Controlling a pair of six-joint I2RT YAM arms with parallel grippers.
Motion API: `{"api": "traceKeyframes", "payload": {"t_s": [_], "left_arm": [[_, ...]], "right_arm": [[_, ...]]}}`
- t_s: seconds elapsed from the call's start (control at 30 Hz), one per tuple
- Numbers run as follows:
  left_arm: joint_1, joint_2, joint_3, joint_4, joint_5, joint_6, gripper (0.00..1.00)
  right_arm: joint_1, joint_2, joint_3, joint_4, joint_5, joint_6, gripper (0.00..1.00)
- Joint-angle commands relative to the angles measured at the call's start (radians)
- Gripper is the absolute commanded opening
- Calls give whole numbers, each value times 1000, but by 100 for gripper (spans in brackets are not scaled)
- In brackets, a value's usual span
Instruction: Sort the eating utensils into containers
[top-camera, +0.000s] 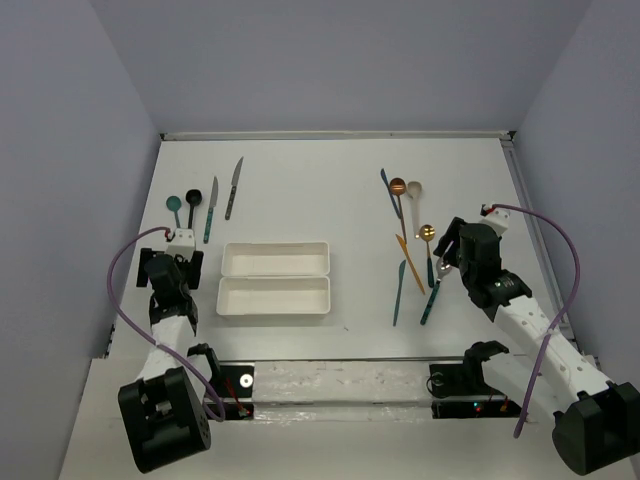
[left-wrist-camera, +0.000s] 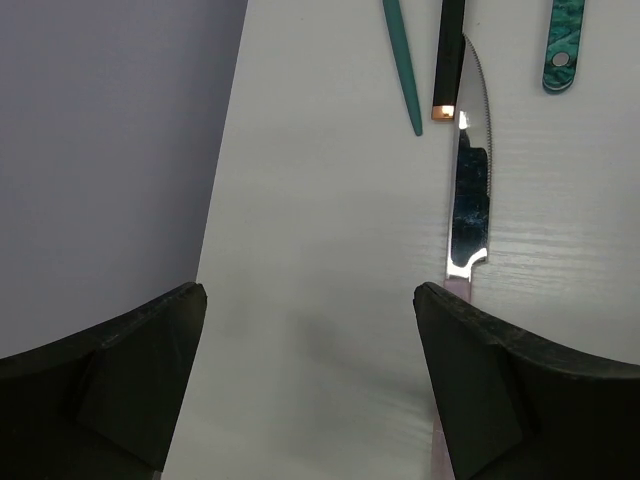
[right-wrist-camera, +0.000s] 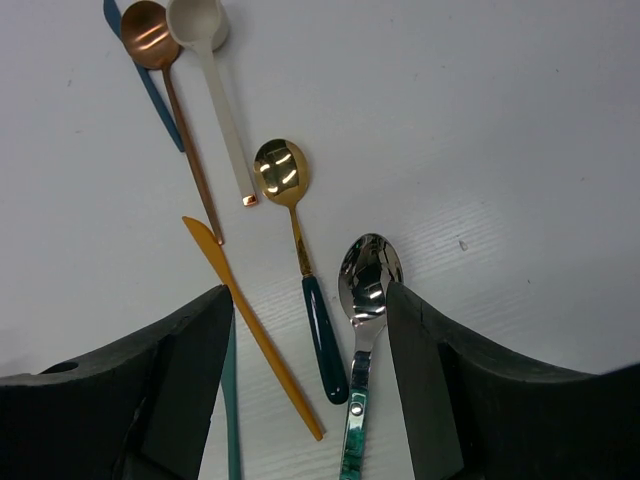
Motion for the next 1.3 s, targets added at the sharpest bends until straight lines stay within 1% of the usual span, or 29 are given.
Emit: {"api": "traceKeyframes", "payload": {"t_s": [0.0,0.07,0.2,0.23,0.3,0.33,0.37,0.43,0.47,0.5,0.53,0.57,0.67,0.87,0.97,1.07,1.23,1.27], "left_arm": [[5,-60,-27,65,-1,6,99],[5,-88,-39,65,14,15,99],[5,-148,-50,61,17,108,99],[5,-156,-33,33,15,109,99],[5,-127,79,-62,55,84,99],[5,-104,128,-159,80,76,98],[5,-37,221,-198,135,49,97],[5,54,319,-284,147,17,95],[5,159,425,-318,141,-15,91],[5,212,474,-387,141,-29,89],[6,258,571,-433,169,-43,87],[6,340,612,-467,196,-52,83],[6,435,711,-512,277,-65,77],[21,666,837,-510,311,-100,74],[21,818,979,-533,325,-135,69],[21,880,1051,-542,345,-169,68],[18,973,1104,-524,359,-201,66],[20,987,1120,-522,348,-204,64]], "right_arm": [[-2,-5,2,55,27,-9,69],[-2,-5,4,55,27,-9,69],[-2,-2,4,55,24,-10,69],[-2,-2,5,55,24,-10,69],[-2,-2,4,55,22,-12,69],[-2,-2,4,56,19,-13,69],[-2,-2,4,58,16,-15,69],[-2,-1,3,58,10,-16,69],[-2,2,5,61,7,-18,69],[-2,4,5,64,2,-19,69],[-2,7,7,64,-1,-22,69],[-2,15,10,66,-4,-24,69],[-2,35,16,69,-10,-30,68],[-2,99,45,64,-22,-36,68],[-2,124,57,55,-28,-26,66],[-2,139,66,43,-32,-16,66],[-2,130,65,35,-24,-7,65],[-2,127,63,33,-22,-9,65]]}}
